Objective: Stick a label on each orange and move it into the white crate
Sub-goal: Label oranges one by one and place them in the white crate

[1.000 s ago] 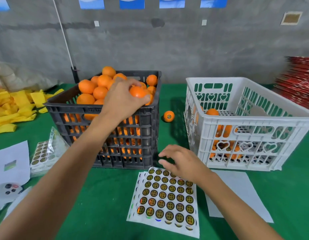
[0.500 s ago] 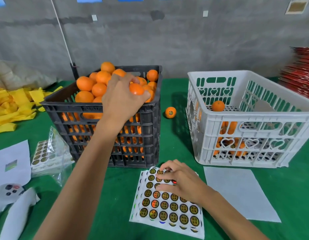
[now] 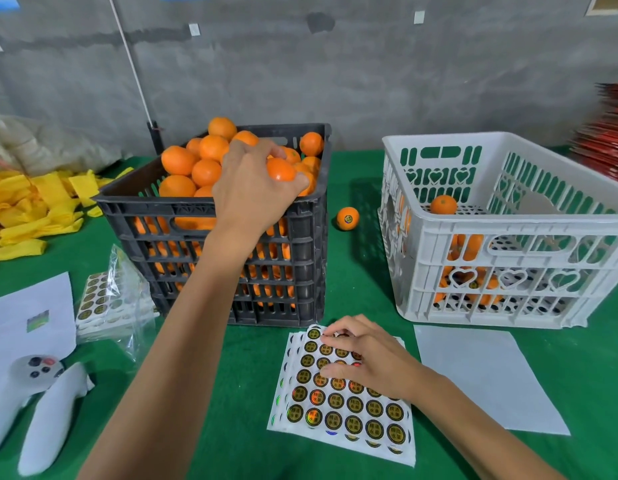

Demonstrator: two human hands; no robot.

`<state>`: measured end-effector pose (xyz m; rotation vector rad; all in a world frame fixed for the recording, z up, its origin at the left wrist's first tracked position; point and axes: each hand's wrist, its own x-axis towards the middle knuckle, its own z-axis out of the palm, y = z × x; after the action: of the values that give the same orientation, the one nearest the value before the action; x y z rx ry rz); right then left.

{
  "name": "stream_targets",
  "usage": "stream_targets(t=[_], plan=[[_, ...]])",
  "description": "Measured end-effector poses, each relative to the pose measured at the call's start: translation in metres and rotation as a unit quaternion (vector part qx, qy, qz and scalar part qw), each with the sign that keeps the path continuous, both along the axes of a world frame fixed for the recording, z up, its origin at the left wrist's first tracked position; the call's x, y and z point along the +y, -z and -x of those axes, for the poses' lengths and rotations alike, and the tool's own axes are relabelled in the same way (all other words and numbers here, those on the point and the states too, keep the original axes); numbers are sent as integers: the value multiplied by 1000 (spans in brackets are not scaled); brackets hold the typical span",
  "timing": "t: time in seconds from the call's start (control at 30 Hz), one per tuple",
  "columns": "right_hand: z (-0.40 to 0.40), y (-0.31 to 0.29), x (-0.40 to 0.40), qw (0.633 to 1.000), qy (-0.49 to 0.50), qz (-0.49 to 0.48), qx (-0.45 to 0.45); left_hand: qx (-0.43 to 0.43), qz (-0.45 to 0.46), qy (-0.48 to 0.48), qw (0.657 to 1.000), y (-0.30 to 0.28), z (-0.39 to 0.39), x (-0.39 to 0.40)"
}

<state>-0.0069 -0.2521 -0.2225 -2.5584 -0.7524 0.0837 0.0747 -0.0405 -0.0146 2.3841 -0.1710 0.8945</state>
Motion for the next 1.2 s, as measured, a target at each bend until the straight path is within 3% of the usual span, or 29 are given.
stream_targets(t=[0.23,0.4,0.57,0.83,1.03,1.2], plan=[[5,-3,5,1000,16,2,-13,6,1,-4,1000,-2,2,-1],[6,-8,-12,998,35,-44,29,-4,8,6,1000,1,2,0],[2,-8,-37,998,48,23,31,-14,7,0,1000,2,2,-1],[-2,4,-26,998,48,-25,9,-19,11,-8,1000,3,0,0],[0,8,-25,994,30,-45,-93,-21,16,-3,1000,5,0,-1],[4,7,-25,963,-6,-17,-269,-32,15,2,999,6,-1,0]])
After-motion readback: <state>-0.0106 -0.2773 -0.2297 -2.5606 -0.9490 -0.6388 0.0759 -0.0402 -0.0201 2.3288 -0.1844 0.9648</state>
